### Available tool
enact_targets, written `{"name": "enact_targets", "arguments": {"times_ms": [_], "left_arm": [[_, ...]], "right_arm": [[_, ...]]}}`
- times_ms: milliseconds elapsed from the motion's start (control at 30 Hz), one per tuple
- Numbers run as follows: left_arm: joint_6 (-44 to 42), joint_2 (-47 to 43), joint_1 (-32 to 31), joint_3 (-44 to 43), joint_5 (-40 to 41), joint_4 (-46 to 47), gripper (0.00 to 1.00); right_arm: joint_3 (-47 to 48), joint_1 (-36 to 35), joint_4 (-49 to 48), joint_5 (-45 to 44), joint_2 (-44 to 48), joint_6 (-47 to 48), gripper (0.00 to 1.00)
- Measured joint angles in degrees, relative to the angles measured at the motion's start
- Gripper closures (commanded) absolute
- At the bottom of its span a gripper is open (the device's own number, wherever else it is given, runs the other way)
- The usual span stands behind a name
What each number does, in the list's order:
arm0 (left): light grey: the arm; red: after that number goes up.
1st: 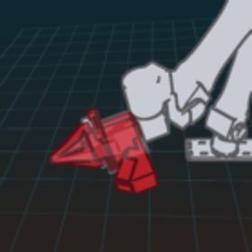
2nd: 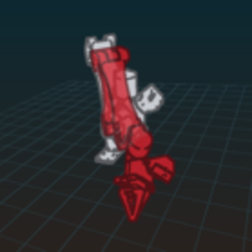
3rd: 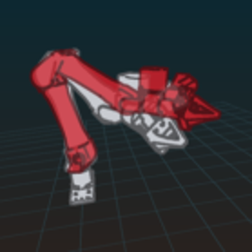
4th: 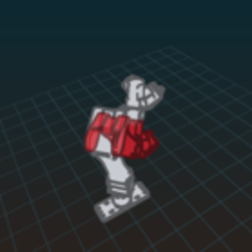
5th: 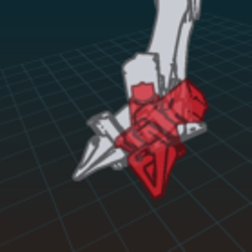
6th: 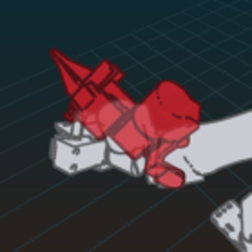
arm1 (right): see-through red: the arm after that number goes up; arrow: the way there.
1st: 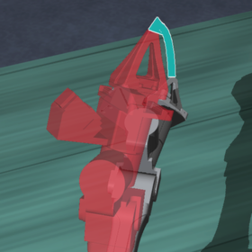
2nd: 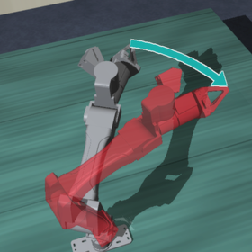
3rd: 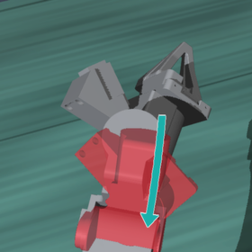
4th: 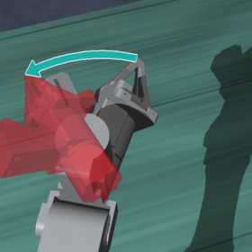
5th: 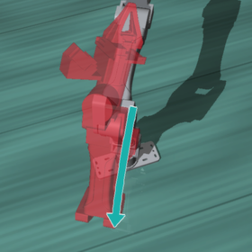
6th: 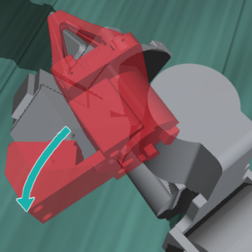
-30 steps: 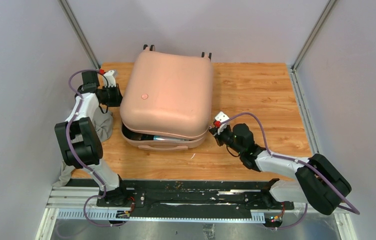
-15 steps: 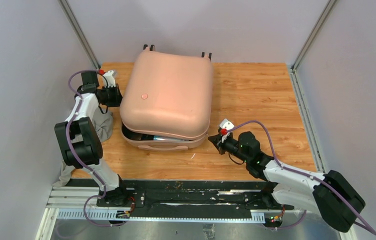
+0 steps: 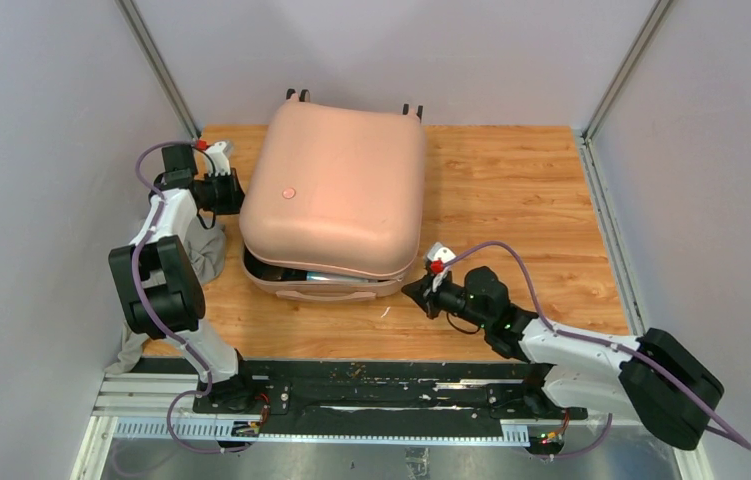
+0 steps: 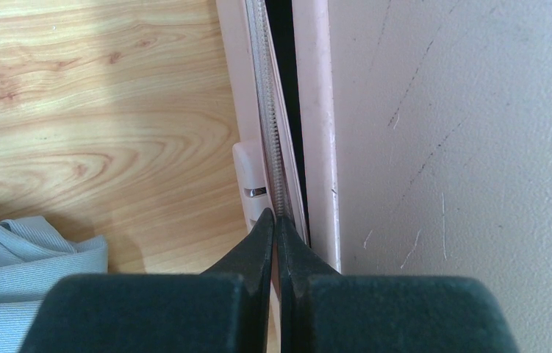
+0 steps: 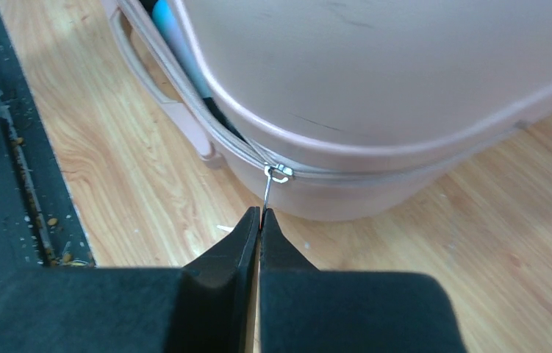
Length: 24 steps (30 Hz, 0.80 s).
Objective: Pack the luggage
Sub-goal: Zip the luggage at the corner of the board.
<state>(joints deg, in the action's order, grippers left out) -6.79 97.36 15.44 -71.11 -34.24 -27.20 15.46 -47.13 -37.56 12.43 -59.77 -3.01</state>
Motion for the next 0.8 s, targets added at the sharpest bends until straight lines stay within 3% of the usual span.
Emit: {"name": "enact_targets", "arguments": {"times_ms": [400,800], "left_arm": [[-0.2,-1.3,0.2,3.1,-0.9,3.4,1.00],[-1.9,-3.2,0.2,6.4,-1.7,7.3,1.00]], "right_arm": [[7.0,-11.2,-1.8,-6.6,-9.6,-1.7,1.00],[23.6,-16.0,-0.5,-9.5,-28.9,-2.1,1.00]]}}
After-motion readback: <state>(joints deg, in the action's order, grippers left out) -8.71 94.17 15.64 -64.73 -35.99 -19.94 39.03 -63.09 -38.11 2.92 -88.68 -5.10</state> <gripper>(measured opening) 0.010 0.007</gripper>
